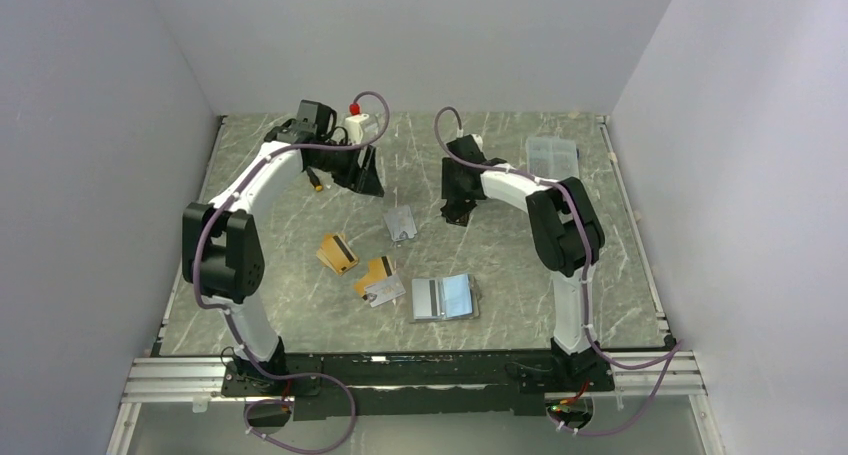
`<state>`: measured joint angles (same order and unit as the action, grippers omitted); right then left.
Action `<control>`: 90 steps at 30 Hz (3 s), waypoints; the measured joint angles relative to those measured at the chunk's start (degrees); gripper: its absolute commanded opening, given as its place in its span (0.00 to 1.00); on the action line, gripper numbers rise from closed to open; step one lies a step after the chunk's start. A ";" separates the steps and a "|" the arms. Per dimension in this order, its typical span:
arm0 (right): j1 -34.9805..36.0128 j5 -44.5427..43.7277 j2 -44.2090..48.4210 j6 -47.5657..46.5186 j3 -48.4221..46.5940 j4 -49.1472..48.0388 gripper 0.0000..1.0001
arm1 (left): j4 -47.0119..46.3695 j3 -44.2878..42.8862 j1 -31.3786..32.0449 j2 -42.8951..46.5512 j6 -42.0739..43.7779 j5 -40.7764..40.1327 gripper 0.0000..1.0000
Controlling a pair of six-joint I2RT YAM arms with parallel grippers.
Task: Put the credit cards into the card holder
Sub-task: Pick up the credit card from the center of the board.
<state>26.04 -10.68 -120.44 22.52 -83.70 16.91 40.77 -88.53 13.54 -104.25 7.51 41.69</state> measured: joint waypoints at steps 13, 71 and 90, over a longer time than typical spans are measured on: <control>6.21 -3.13 4.83 4.79 7.21 -0.63 0.62 | 0.61 2.71 -0.13 4.39 1.36 -0.37 0.65; -9.99 34.58 23.78 47.30 57.22 -52.98 0.51 | -2.69 -15.50 25.42 -24.50 14.27 -28.87 0.60; -9.99 32.54 21.51 49.64 58.23 -57.09 0.00 | -4.55 -14.51 26.56 -24.09 15.74 -29.68 0.59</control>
<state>16.05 21.87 -98.94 72.16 -25.47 -40.18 36.23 -103.04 40.10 -128.33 23.24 12.01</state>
